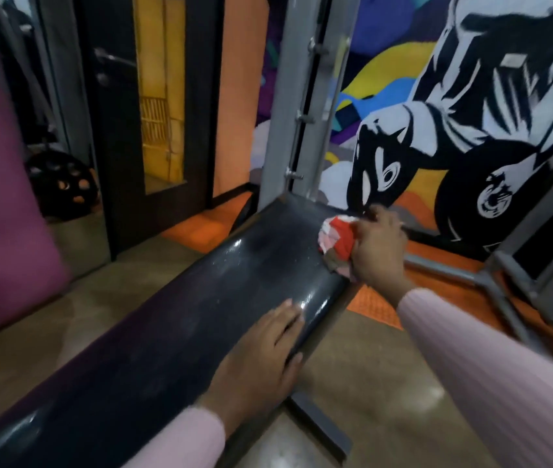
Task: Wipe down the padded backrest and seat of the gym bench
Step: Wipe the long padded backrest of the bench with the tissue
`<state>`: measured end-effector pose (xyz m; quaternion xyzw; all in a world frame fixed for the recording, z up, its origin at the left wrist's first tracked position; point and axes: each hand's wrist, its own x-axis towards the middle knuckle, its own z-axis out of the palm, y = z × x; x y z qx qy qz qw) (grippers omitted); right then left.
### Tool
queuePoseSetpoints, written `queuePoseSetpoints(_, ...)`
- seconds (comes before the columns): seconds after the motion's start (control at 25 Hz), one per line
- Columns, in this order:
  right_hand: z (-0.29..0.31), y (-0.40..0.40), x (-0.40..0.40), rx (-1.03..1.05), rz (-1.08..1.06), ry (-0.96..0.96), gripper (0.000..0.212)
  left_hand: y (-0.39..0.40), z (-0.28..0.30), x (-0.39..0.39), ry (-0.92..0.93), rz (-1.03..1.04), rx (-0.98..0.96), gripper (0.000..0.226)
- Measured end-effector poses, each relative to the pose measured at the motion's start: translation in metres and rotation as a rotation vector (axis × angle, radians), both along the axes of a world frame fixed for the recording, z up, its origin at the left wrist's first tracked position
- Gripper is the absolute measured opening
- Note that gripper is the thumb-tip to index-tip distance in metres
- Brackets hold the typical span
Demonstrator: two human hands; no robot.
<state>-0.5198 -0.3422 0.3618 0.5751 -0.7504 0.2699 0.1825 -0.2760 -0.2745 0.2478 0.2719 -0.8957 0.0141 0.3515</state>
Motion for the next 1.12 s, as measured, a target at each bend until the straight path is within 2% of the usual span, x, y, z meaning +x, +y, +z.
queuePoseSetpoints(0.08,-0.009,-0.004,0.005,-0.013,0.067,0.102,0.052,0.000,-0.010,0.007,0.029,-0.073,-0.109,0.042)
queuePoseSetpoints(0.16,-0.013,-0.013,0.012,0.001,-0.028,0.150,0.059,-0.007,-0.016,0.008,0.051,-0.088,-0.193,0.038)
queuePoseSetpoints(0.24,-0.010,-0.021,0.022,0.073,-0.133,0.126,0.061,-0.011,-0.017,0.005,0.047,-0.070,-0.215,0.039)
queuePoseSetpoints(0.36,-0.004,-0.027,0.033,0.193,-0.142,0.082,0.062,-0.009,-0.013,0.006,-0.007,-0.049,-0.169,0.044)
queuePoseSetpoints(0.52,-0.016,0.002,0.011,0.204,0.136,0.246,0.061,-0.002,-0.010,0.009,-0.048,-0.027,-0.114,0.047)
queuePoseSetpoints(0.6,-0.014,0.017,-0.011,0.232,0.211,0.254,0.062,-0.002,-0.010,0.009,-0.029,-0.034,-0.079,0.047)
queuePoseSetpoints(0.72,-0.001,-0.001,-0.019,0.207,0.057,0.149,0.058,-0.002,-0.011,0.009,-0.017,-0.045,-0.063,0.046)
queuePoseSetpoints(0.84,0.009,-0.029,0.010,0.242,-0.074,0.114,0.054,-0.003,-0.006,0.009,-0.017,-0.038,-0.045,0.047)
queuePoseSetpoints(0.92,0.003,-0.026,0.023,0.283,-0.017,0.171,0.057,-0.002,-0.005,0.010,-0.027,-0.030,-0.049,0.046)
queuePoseSetpoints(1.04,-0.007,0.007,0.013,0.279,0.189,0.279,0.065,-0.001,-0.007,0.010,-0.039,-0.021,-0.050,0.046)
queuePoseSetpoints(1.12,-0.001,0.015,-0.002,0.314,0.223,0.295,0.066,-0.001,-0.008,0.011,-0.029,-0.025,-0.042,0.046)
